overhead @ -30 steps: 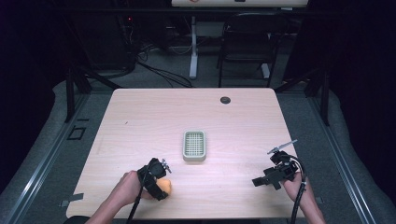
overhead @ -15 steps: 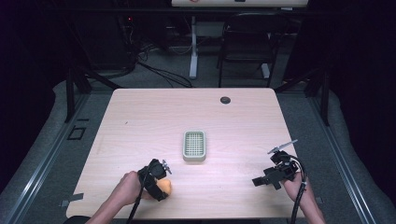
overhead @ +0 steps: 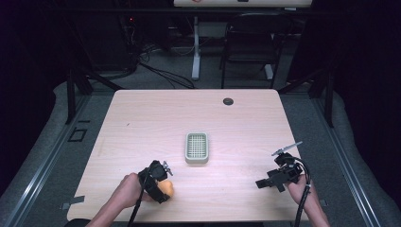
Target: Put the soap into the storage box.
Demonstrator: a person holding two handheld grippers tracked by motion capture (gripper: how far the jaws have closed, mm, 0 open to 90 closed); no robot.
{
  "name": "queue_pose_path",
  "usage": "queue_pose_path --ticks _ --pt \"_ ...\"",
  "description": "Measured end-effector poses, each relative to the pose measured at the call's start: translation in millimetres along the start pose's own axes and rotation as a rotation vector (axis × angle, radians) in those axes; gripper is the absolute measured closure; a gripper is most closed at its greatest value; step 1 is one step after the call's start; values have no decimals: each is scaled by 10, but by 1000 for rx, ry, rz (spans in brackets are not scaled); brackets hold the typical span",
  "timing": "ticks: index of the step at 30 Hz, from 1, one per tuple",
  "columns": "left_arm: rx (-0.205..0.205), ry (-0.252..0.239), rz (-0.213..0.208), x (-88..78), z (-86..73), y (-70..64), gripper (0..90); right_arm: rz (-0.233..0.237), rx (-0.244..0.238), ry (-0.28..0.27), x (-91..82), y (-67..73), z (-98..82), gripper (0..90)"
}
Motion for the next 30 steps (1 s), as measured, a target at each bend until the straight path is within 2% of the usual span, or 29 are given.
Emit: queue_pose_path --ticks 10,12,21,25,27,30 --pt "-9 -13 3 -62 -9 48 259 0 0 -8 -9 2 3 150" --pt "-9 -15 5 -75 -9 60 259 1 -12 7 -16 -4 5 150" --pt "-22 -27 9 -129 -2 114 267 -2 -12 8 -17 -3 5 150" --pt "-19 -26 5 -142 4 128 268 -4 -3 -10 -13 13 7 149" --pt "-18 -28 6 -152 10 137 268 2 -14 7 -25 2 6 149" --pt "-23 -37 10 -172 21 155 268 -2 -10 2 -23 5 5 150"
Point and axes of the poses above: each handheld gripper's, and its own axes: x roughly forward along the jaws, z roughly out of its top, y roughly to its left, the point moved 3 cm from there along x, roughly forward along the jaws, and after that the axes turned 3 degrees about -y, right-handed, at the moved point
